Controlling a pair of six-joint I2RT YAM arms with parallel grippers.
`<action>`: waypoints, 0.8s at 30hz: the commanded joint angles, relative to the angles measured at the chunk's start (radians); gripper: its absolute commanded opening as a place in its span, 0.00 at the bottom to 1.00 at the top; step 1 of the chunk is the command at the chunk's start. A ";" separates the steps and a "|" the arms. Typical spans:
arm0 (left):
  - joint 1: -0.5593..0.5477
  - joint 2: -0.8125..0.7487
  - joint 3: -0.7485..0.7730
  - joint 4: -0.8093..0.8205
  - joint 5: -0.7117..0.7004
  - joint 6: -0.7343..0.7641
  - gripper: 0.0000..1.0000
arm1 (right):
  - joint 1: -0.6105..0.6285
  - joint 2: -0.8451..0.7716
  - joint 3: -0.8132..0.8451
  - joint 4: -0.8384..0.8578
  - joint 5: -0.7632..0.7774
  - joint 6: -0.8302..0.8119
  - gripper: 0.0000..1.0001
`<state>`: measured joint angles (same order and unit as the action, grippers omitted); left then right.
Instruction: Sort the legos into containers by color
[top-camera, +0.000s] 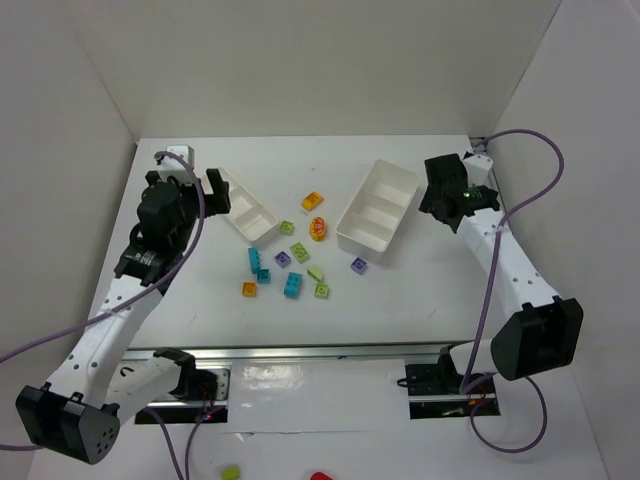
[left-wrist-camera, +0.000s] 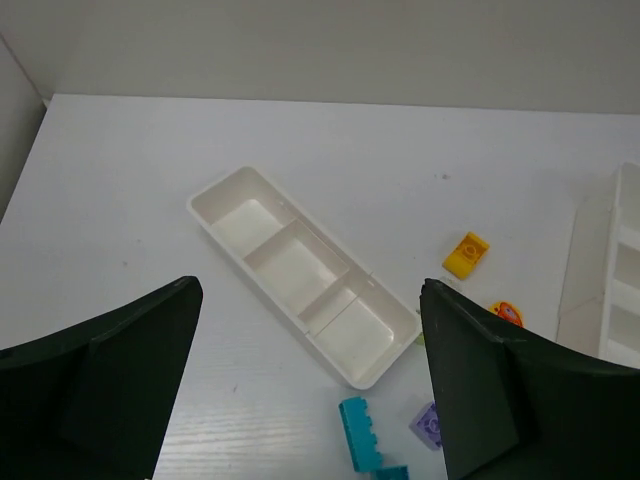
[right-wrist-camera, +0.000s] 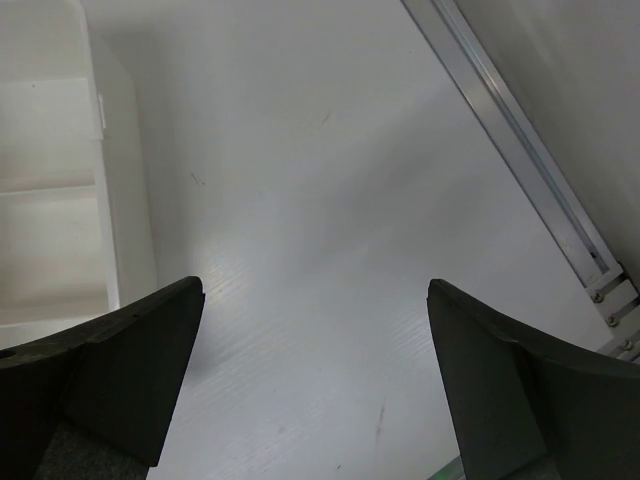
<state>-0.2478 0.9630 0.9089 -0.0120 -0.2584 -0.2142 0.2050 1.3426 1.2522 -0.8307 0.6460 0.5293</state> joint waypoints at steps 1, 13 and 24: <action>-0.005 0.010 0.070 -0.233 -0.010 0.002 0.99 | 0.016 0.009 0.036 -0.025 0.026 0.060 1.00; -0.005 0.060 0.197 -0.342 -0.060 -0.029 0.99 | 0.189 0.084 0.173 0.037 0.030 0.025 1.00; -0.024 0.183 0.329 -0.575 -0.064 -0.096 0.99 | 0.398 0.682 0.830 0.108 -0.218 -0.155 1.00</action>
<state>-0.2672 1.1099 1.1507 -0.4942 -0.3344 -0.2745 0.6006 1.8824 1.9465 -0.7181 0.5083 0.4263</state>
